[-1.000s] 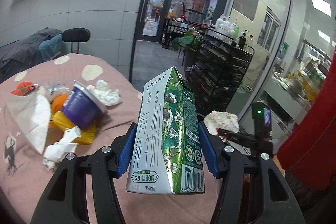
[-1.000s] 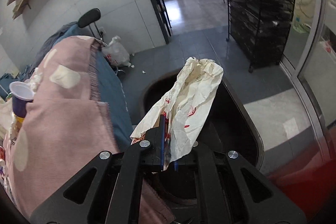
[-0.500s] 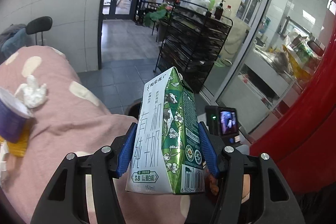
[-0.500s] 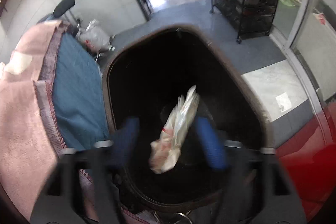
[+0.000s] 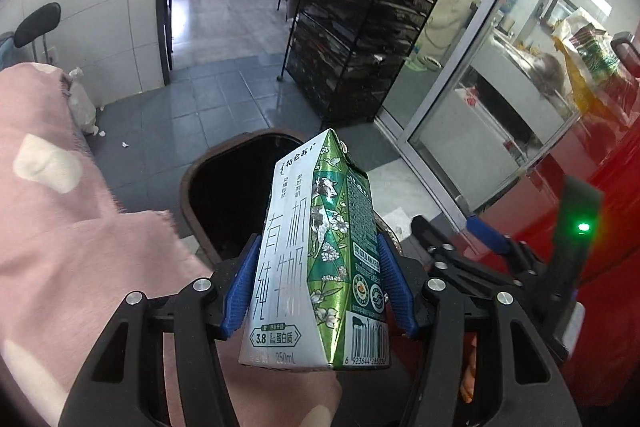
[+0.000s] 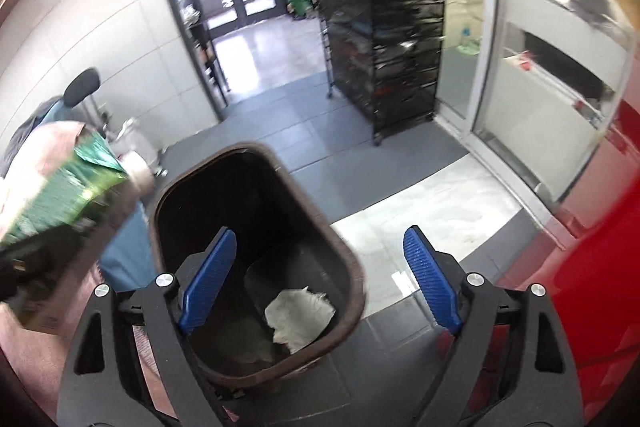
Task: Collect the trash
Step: 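Lower the green milk carton into the bin and open the left tool, then grasp the white wrapper with the left tool while the right tool grasps the purple cup, then carry the purple cup to the bin and release it with the right tool, then drop the white wrapper into the bin by opening the left tool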
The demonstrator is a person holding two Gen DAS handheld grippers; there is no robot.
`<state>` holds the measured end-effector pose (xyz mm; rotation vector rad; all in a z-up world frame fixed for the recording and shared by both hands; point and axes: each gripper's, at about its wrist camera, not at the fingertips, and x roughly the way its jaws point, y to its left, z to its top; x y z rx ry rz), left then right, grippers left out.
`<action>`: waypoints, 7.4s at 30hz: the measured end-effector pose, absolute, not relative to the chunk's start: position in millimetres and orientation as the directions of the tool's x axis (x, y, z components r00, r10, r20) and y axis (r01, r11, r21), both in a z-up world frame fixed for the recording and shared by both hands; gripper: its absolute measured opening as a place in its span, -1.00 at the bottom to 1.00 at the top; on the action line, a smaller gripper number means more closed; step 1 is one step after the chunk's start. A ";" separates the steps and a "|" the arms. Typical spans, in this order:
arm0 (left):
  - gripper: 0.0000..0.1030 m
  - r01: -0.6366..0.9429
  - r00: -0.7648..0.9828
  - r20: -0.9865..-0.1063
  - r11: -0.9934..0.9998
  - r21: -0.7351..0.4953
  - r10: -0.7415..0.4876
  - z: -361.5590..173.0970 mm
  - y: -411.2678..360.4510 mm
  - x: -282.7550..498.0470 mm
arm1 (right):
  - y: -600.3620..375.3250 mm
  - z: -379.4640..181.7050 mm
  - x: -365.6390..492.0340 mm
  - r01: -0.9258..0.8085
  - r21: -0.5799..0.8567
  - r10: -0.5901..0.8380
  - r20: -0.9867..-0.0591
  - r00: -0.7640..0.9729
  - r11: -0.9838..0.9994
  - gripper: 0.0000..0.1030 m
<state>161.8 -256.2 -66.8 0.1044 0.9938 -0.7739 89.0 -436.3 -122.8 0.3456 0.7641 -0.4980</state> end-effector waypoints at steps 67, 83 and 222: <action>-0.01 0.204 0.658 -0.736 0.978 -0.030 -0.160 -47.6 27.9 173.3 | -206.5 -21.9 147.9 -0.162 0.157 0.225 -0.622 0.750 0.974 0.84; -0.32 0.127 0.712 -0.674 0.980 -0.153 -0.198 -28.8 65.9 119.3 | -89.0 -28.9 199.3 -0.466 -0.035 0.308 -0.705 0.638 0.884 0.84; 0.88 0.608 0.523 -0.670 0.782 -0.140 -0.527 -24.7 -174.3 104.2 | -365.5 -89.9 122.9 0.307 0.093 -0.152 -0.713 0.685 0.947 0.83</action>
